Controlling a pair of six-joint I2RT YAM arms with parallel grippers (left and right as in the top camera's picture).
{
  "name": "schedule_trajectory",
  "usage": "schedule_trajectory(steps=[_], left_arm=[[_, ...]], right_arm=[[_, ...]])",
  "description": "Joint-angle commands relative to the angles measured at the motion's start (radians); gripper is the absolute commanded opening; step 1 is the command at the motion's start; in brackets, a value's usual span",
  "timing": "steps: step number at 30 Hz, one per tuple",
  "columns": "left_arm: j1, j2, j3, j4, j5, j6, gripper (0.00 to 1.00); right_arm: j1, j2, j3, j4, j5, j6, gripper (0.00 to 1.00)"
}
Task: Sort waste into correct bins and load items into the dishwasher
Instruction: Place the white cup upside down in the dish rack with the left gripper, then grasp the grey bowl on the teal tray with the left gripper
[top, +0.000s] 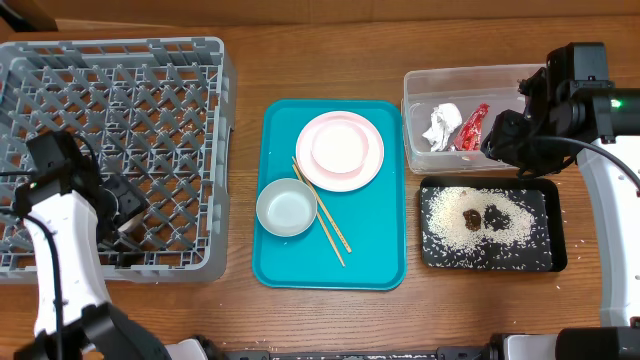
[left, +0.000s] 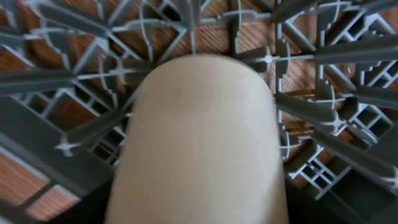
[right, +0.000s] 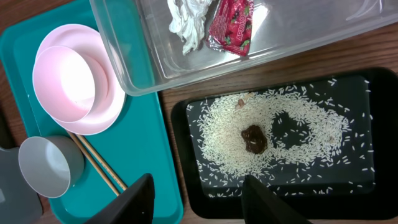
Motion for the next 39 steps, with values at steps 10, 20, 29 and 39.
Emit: schedule_trajectory(steps=[10, 20, 29, 39], left_arm=[[-0.074, -0.101, 0.162, -0.078, 0.212, 0.006, 1.00], [-0.631, -0.153, 0.150, -0.037, 0.159, 0.028, 1.00], [-0.959, 0.095, 0.140, -0.019, 0.123, 0.027, 0.96], [-1.027, 0.369, 0.140, -0.019, 0.131, 0.003, 0.37]], right_arm=[[0.003, -0.003, 0.019, -0.018, 0.010, -0.005, 0.50], [0.003, -0.003, 0.019, -0.019, 0.010, -0.005, 0.61], [0.003, -0.003, 0.019, -0.019, 0.010, -0.004, 0.61], [0.003, -0.003, 0.019, -0.027, 0.010, -0.004, 0.61]])
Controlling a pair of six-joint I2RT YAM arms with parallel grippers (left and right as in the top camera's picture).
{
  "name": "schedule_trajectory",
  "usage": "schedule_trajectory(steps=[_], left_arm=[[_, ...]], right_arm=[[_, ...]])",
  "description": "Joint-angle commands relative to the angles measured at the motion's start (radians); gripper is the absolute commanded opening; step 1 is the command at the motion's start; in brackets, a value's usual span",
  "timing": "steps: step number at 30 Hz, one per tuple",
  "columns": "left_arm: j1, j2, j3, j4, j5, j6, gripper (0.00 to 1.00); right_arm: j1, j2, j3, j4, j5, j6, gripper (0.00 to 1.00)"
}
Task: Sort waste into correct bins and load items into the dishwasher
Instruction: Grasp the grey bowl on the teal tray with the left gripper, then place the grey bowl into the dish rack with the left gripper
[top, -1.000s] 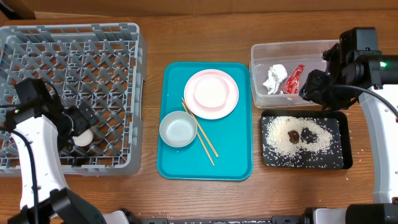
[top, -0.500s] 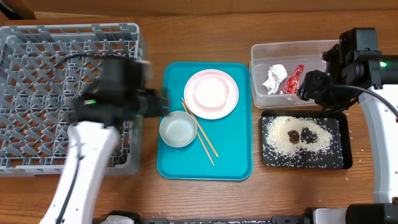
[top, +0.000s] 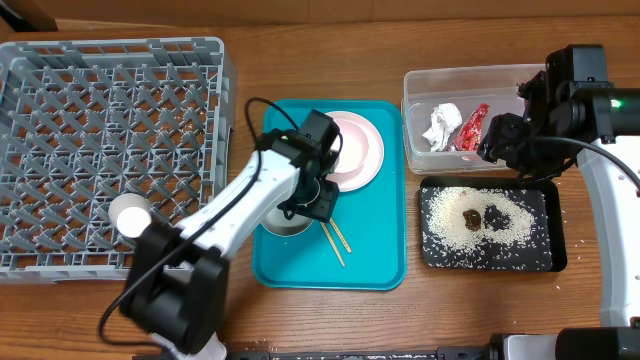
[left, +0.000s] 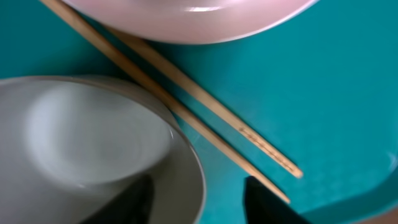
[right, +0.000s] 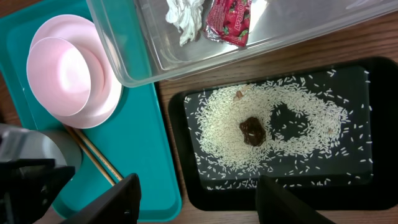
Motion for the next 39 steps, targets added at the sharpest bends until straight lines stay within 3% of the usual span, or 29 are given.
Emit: schedule_trajectory(steps=[1, 3, 6, 17, 25, 29, 35, 39], left_arm=[[-0.003, 0.063, -0.008, 0.000, -0.007, -0.003, 0.34], [-0.003, 0.073, -0.008, 0.000, -0.004, -0.006, 0.29], [-0.003, 0.071, -0.001, -0.002, 0.002, -0.005, 0.04], [0.040, -0.046, 0.189, -0.152, -0.003, -0.005, 0.04], [0.259, -0.232, 0.320, -0.158, -0.006, 0.067, 0.04], [0.427, -0.256, 0.322, -0.124, 0.173, 0.215, 0.04], [0.702, -0.201, 0.322, -0.151, 0.613, 0.470, 0.04], [0.843, -0.124, 0.322, -0.183, 0.818, 0.573, 0.04]], right_arm=[[0.003, -0.003, 0.019, 0.000, 0.009, -0.001, 0.61], [0.003, -0.003, 0.019, -0.002, 0.010, -0.001, 0.61], [0.003, -0.003, 0.019, -0.003, 0.010, -0.001, 0.61], [0.003, -0.003, 0.019, -0.010, 0.010, -0.002, 0.61], [0.003, -0.003, 0.019, -0.009, 0.010, -0.002, 0.62], [0.003, -0.003, 0.019, -0.010, 0.010, -0.002, 0.65], [0.003, -0.003, 0.019, -0.010, 0.010, -0.002, 0.65], [0.003, -0.003, 0.019, -0.015, 0.010, -0.002, 0.65]])
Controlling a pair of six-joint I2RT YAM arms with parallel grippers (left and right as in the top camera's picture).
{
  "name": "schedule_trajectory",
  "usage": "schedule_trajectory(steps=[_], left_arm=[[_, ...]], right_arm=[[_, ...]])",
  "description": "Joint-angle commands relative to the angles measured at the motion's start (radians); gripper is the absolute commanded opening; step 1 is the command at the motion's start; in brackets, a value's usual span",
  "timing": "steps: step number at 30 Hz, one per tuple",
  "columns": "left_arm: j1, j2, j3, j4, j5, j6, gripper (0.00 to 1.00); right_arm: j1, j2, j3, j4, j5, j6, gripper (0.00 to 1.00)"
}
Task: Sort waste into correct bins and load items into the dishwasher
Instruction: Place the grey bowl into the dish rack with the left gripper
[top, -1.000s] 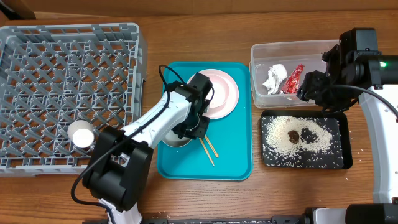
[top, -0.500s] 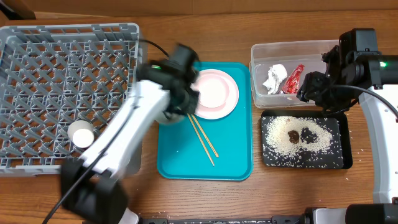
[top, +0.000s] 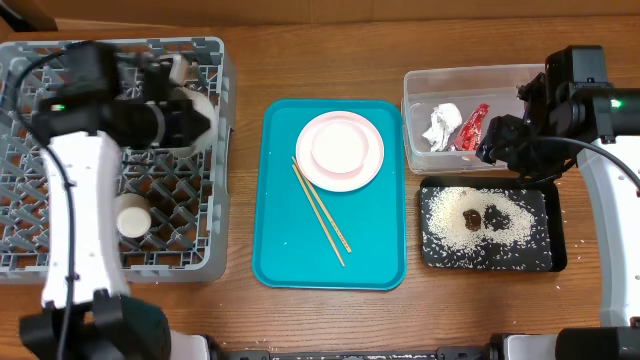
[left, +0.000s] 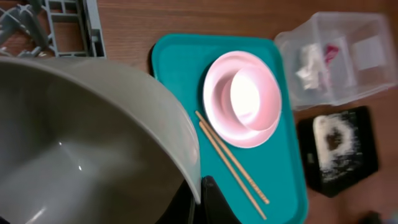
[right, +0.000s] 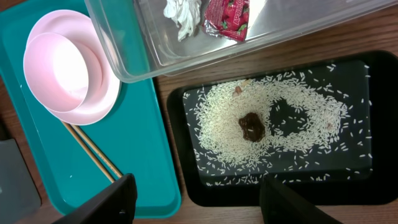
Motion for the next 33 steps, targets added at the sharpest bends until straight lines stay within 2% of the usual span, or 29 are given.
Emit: schedule_trajectory(steps=[1, 4, 8, 16, 20, 21, 24, 28, 31, 32, 33], left_arm=[[0.094, 0.069, 0.004, -0.025, 0.311, 0.177, 0.04], [0.152, 0.131, 0.004, -0.054, 0.404, 0.229, 0.04], [0.199, 0.222, 0.004, -0.076, 0.450, 0.252, 0.04], [0.301, 0.337, 0.004, -0.143, 0.449, 0.278, 0.04], [0.365, 0.350, 0.004, -0.201, 0.386, 0.277, 0.04], [0.379, 0.350, 0.004, -0.222, 0.364, 0.277, 0.07], [0.430, 0.350, 0.004, -0.275, 0.302, 0.277, 0.18], [0.475, 0.347, 0.006, -0.317, 0.322, 0.277, 0.43], [0.488, 0.331, 0.008, -0.343, 0.341, 0.278, 0.74], [0.487, 0.320, 0.008, -0.349, 0.344, 0.282, 0.90], [0.487, 0.307, 0.010, -0.357, 0.355, 0.292, 1.00]], right_arm=[[0.003, -0.003, 0.019, -0.002, 0.010, -0.002, 0.65], [0.003, -0.003, 0.019, -0.003, 0.010, -0.002, 0.65], [0.003, -0.003, 0.019, -0.002, 0.010, -0.002, 0.65], [0.003, -0.003, 0.019, -0.002, 0.010, -0.002, 0.65], [0.003, -0.003, 0.019, -0.002, 0.010, -0.002, 0.65], [0.003, -0.003, 0.019, -0.002, 0.010, -0.002, 0.65], [0.003, -0.003, 0.019, -0.002, 0.010, -0.002, 0.65], [0.003, -0.003, 0.019, -0.002, 0.010, -0.002, 0.65], [0.003, -0.003, 0.019, -0.002, 0.010, -0.002, 0.65], [0.003, -0.003, 0.019, -0.002, 0.010, -0.002, 0.65], [0.003, -0.003, 0.019, -0.002, 0.010, -0.002, 0.65]])
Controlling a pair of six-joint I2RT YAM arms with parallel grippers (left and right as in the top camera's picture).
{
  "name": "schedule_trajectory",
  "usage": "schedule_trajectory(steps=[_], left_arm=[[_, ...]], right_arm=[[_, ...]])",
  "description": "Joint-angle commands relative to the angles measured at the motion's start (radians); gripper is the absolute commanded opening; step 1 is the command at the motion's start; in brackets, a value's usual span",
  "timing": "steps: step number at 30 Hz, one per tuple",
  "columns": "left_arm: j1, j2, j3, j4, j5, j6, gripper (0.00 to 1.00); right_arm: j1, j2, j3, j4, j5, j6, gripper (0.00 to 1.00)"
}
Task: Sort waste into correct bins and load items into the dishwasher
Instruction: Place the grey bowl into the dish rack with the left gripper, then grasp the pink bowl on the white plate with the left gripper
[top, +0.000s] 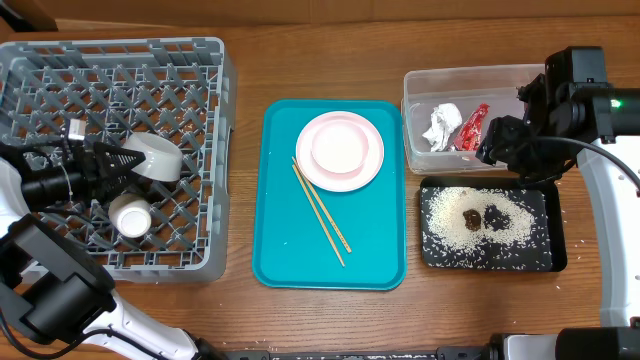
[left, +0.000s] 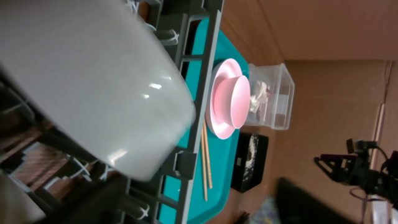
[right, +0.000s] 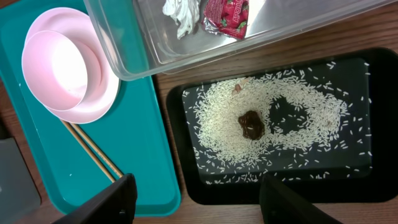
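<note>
The grey bowl lies tilted in the grey dish rack, and fills the upper left of the left wrist view. My left gripper is open just left of it. A cream cup stands in the rack in front of the bowl. A pink bowl sits on a pink plate on the teal tray, with chopsticks beside them. My right gripper hangs open and empty between the clear bin and the black tray.
The clear bin at the back right holds a crumpled tissue and a red wrapper. In front of it the black tray holds scattered rice and dark brown lumps.
The grey bowl was held by my left gripper over the back of the rack. Now it rests in the rack's middle left, with the gripper open beside it. The right arm has not moved.
At first my left gripper was down in the rack at the cream cup, while the grey bowl sat on the teal tray. Then the gripper was at the bowl on the tray. Later it held the bowl above the rack, where the bowl now lies released.
</note>
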Motion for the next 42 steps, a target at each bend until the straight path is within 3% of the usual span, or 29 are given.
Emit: schedule_trajectory(steps=[1, 7, 11, 13, 18, 23, 29, 38, 42], left_arm=[[-0.008, -0.046, 0.010, -0.020, 0.032, 0.038, 1.00], [-0.080, -0.204, 0.010, -0.004, 0.014, 0.033, 1.00], [-0.198, -0.303, 0.010, 0.049, -0.037, -0.055, 1.00], [-0.299, -0.340, 0.010, 0.098, -0.115, -0.138, 1.00], [-0.608, -0.358, 0.010, 0.218, -0.383, -0.306, 1.00], [-0.897, -0.301, 0.010, 0.346, -0.521, -0.330, 1.00], [-1.126, -0.183, 0.010, 0.503, -0.537, -0.330, 1.00], [-1.289, 0.022, 0.010, 0.622, -0.842, -0.369, 0.86], [-1.310, 0.078, 0.010, 0.617, -0.920, -0.375, 0.68]], right_arm=[[0.003, -0.003, 0.019, 0.005, 0.010, -0.002, 0.65], [0.003, -0.003, 0.019, 0.004, 0.010, -0.002, 0.65], [0.003, -0.003, 0.019, 0.002, 0.010, -0.002, 0.68], [0.003, -0.003, 0.019, 0.001, 0.010, -0.002, 0.76], [0.003, -0.003, 0.019, 0.001, 0.010, -0.002, 0.80], [0.003, -0.003, 0.019, -0.003, 0.011, -0.001, 0.84], [0.003, -0.003, 0.019, -0.014, 0.022, -0.001, 0.86], [0.003, -0.003, 0.019, -0.014, 0.021, -0.001, 0.86], [0.003, -0.003, 0.019, -0.016, 0.021, -0.001, 0.86]])
